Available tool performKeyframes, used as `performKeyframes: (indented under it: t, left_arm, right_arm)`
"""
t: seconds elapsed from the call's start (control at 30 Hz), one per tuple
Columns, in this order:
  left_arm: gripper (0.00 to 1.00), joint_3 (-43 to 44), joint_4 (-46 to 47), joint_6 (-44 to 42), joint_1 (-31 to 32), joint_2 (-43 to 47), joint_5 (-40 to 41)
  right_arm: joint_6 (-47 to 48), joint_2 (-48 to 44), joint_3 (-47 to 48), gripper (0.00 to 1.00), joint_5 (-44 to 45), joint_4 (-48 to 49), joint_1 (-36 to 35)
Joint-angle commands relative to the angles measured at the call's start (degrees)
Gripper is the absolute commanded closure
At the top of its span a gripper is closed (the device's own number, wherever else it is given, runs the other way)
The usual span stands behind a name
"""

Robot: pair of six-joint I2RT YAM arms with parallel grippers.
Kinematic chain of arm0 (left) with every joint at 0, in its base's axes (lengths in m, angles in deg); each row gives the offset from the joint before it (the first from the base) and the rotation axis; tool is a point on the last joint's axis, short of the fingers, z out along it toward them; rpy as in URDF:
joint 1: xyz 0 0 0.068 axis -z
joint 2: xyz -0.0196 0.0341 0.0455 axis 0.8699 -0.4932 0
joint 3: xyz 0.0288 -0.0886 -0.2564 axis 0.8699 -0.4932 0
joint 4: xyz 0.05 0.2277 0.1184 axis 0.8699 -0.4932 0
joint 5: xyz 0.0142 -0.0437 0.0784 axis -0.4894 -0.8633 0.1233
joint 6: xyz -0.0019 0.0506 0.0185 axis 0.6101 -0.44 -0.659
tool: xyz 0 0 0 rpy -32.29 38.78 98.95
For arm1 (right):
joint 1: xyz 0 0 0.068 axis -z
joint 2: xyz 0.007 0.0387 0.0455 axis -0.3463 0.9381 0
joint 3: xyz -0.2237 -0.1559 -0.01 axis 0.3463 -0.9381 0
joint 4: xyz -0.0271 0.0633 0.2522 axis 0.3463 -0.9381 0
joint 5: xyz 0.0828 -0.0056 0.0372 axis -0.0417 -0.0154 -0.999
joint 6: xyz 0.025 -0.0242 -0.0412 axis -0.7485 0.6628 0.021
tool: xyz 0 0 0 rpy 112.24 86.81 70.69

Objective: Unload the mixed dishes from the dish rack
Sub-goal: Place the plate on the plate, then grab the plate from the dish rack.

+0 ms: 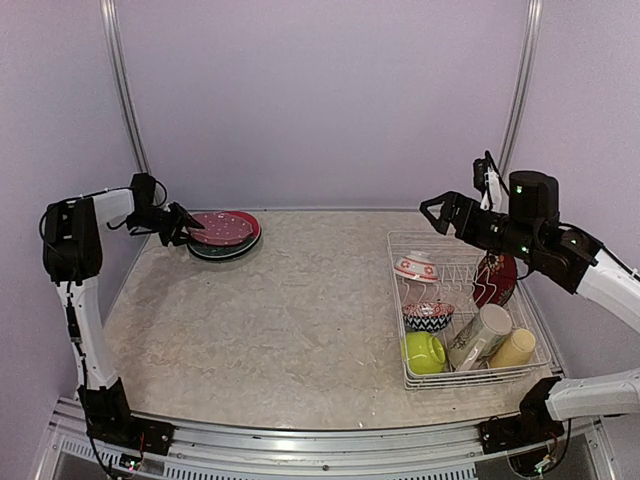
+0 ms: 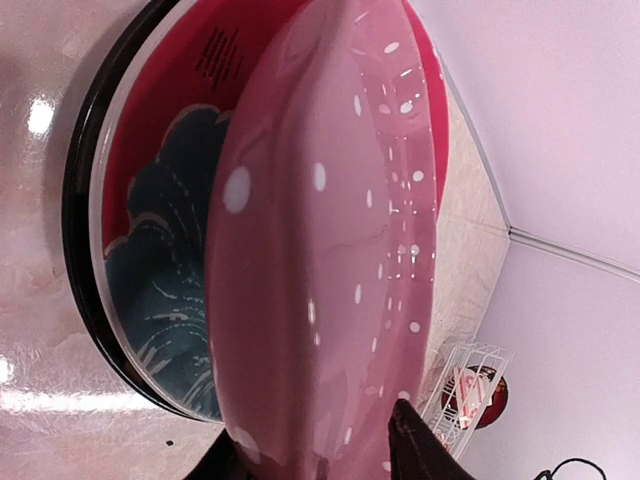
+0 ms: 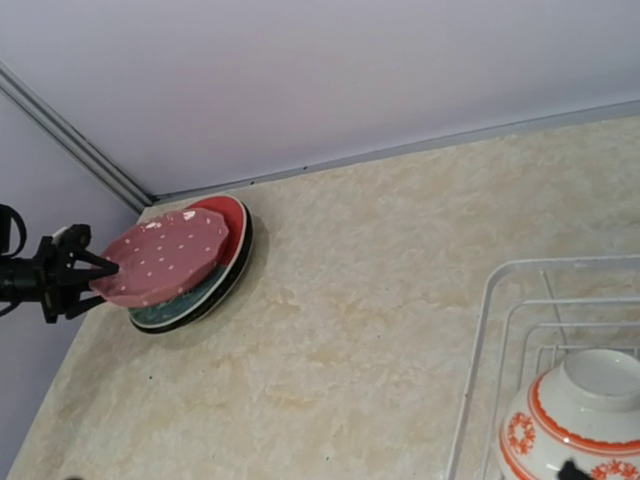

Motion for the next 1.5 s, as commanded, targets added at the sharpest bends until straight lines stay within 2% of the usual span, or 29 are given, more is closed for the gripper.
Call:
performKeyframes:
  t: [0.0,0.13,0.4,0.57,0.77,0.87,1.0,1.23,1.4,1.47]
  left_arm:
    - [0.54,3.19,-2.60,-3.13,-0.30,0.06,0.36]
    - [0.49,4.25,-4.87,-4.08,-0.25,-0.23,2.27]
    - [0.29,5.51,-8.37,-5.52,1.60,0.51,11.88]
    - [0.27,5.46,-9.36,-5.79,2.65,1.42,15.57]
    - [0.18,-1.29,-3.36,-6.26,3.26,13.09,16.40]
    - [0.17,-3.92,-1.11,-7.01,4.84,19.22,15.75]
    - [0.16,-5.44,-0.44,-7.72,8.06,24.35,14.25]
    - [0.16,-7.53,0.39,-8.25,13.71,30.13,13.14]
    - [0.17,-7.79,0.96,-7.48,17.25,30.56,10.54]
    - [0.19,-7.89,1.13,-7.30,18.05,30.26,9.60]
  right_arm:
    - [0.67,-1.61,-0.51,0.00,1.83,-1.00,0.51]
    - [0.83,-2.21,-0.57,0.00,2.71,-1.74,0.50]
    - [0.70,-2.71,-1.73,0.00,3.31,-1.27,0.50]
    - [1.09,-2.03,-1.55,0.00,4.70,-2.17,0.60]
    - [4.14,0.66,4.45,0.00,18.89,-18.68,0.59]
    - [4.82,2.23,6.93,0.00,26.43,-26.12,1.14]
    - [5.03,5.35,8.86,0.00,31.40,-33.18,5.77]
    - [11.28,7.41,6.70,0.01,26.02,-31.79,20.14]
    - [16.82,9.67,4.87,0.22,12.41,-25.90,31.24]
    - [17.86,11.07,4.47,0.29,10.01,-24.68,33.25]
